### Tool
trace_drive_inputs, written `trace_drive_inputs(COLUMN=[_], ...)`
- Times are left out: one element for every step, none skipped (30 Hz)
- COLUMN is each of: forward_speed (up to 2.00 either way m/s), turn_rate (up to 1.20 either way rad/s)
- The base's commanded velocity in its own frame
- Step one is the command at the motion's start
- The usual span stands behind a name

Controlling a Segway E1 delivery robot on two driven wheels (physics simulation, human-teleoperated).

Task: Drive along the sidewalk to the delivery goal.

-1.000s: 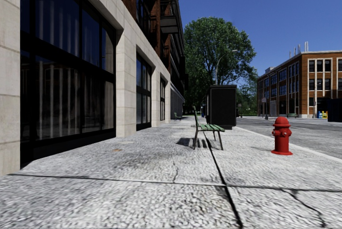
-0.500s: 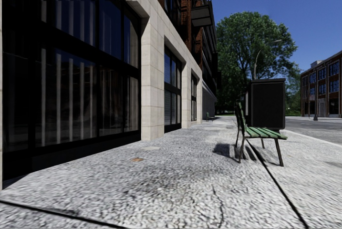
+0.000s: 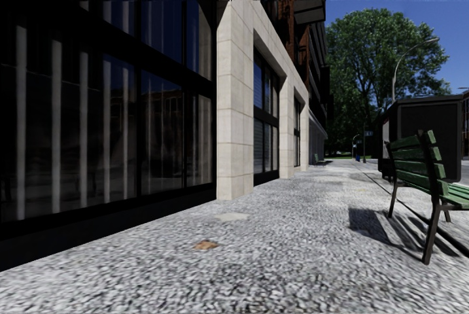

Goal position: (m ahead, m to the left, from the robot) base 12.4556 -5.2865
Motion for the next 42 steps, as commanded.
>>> trace_drive_inputs(forward_speed=[2.0,2.0,2.0,2.0,2.0,2.0,2.0,2.0,2.0,2.0,2.0,2.0,2.0,2.0,2.0,2.0,2.0,2.0,2.0,2.0,2.0,2.0,2.0,2.0,2.0,2.0,2.0,2.0,2.0,2.0,2.0,2.0,2.0,2.0,2.0,2.0,2.0,2.0,2.0,2.0,2.0,2.0], turn_rate=[-0.49,-0.51,-0.51,-0.55,-0.56,-0.56,-0.56,-0.56,-0.56,-0.56,-0.56,-0.56,-0.56,-0.56,-0.56,-0.56,-0.56,-0.56,-0.56,-0.56,-0.56,-0.56,-0.56,-0.56,-0.52,-0.37,-0.37,-0.18,-0.01,0.0,0.0,0.0,0.0,0.0,0.0,0.0,0.0,0.0,0.0,0.0,0.0,0.0])
